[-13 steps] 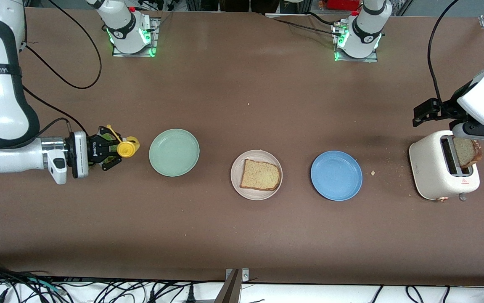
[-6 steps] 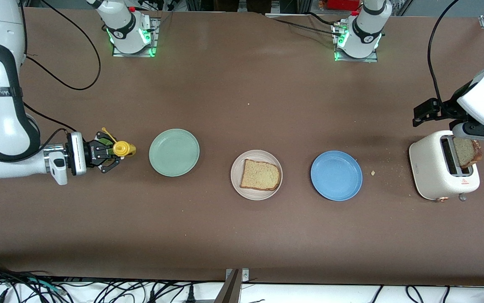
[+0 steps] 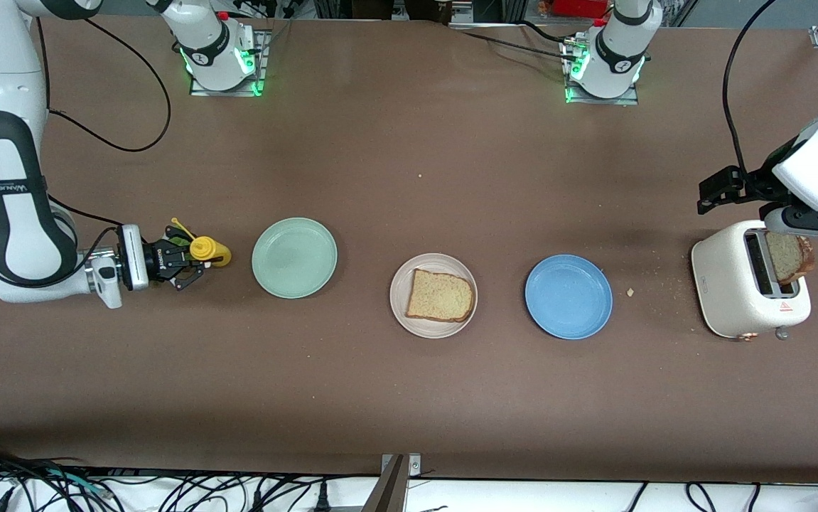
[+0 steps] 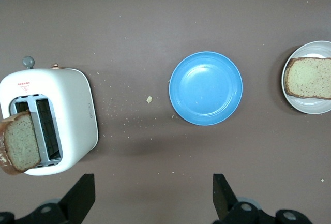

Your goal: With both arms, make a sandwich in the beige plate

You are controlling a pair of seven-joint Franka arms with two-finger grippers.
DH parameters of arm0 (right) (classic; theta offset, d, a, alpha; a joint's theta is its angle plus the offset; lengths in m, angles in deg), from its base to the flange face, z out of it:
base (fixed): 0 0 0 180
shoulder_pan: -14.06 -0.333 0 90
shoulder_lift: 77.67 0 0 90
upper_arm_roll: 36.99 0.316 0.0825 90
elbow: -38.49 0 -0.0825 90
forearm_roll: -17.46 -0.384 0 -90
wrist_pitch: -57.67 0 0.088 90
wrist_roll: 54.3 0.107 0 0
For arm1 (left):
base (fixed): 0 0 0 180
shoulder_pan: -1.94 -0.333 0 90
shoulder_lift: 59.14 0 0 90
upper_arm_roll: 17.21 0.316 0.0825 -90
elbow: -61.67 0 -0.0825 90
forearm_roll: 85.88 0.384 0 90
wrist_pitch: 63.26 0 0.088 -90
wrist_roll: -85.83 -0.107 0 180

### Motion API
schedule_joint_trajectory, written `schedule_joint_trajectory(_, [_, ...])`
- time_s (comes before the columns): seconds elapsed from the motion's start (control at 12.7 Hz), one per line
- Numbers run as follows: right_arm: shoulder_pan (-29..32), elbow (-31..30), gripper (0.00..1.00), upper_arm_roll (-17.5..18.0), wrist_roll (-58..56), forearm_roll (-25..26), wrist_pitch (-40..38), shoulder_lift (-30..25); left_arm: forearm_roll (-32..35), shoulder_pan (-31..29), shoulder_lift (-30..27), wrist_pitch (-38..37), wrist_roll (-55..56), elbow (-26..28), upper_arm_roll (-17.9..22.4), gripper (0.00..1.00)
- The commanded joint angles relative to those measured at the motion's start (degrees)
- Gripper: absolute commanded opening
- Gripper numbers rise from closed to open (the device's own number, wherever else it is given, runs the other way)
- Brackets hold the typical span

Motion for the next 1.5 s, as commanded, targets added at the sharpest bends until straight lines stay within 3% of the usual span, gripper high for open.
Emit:
schedule_joint_trajectory(0.0, [1.0, -0.2, 0.26, 0.4, -4.5, -1.7, -1.3, 1.8, 1.3, 0.0, 0.1, 0.0, -0.7, -0.5, -0.3, 1.0])
schedule_joint_trajectory(0.71, [1.6, 0.6, 0.3, 0.4, -11.9, -4.0, -1.1, 6.5, 1.3, 0.1, 0.2, 0.0, -0.7, -0.5, -0.3, 1.0])
schedule_joint_trajectory(0.79, [1.6, 0.6, 0.39, 0.4, -11.7, -4.0, -1.2, 6.6, 1.3, 0.1, 0.2, 0.0, -0.7, -0.5, -0.3, 1.0])
schedule_joint_trajectory(0.95, [1.6, 0.6, 0.82, 0.3, -10.1, -3.9, -1.4, 6.4, 1.3, 0.1, 0.2, 0.0, -0.7, -0.6, -0.2, 1.0])
schedule_joint_trajectory(1.02, [1.6, 0.7, 0.98, 0.3, -8.8, -3.8, -1.4, 6.3, 1.3, 0.1, 0.2, 0.0, -0.7, -0.6, -0.2, 1.0])
schedule_joint_trajectory(1.42, [1.6, 2.1, 1.0, -0.7, -2.8, -1.1, -1.6, 4.1, 1.3, 0.2, 0.2, 0.0, -0.7, -0.7, -0.2, 1.0])
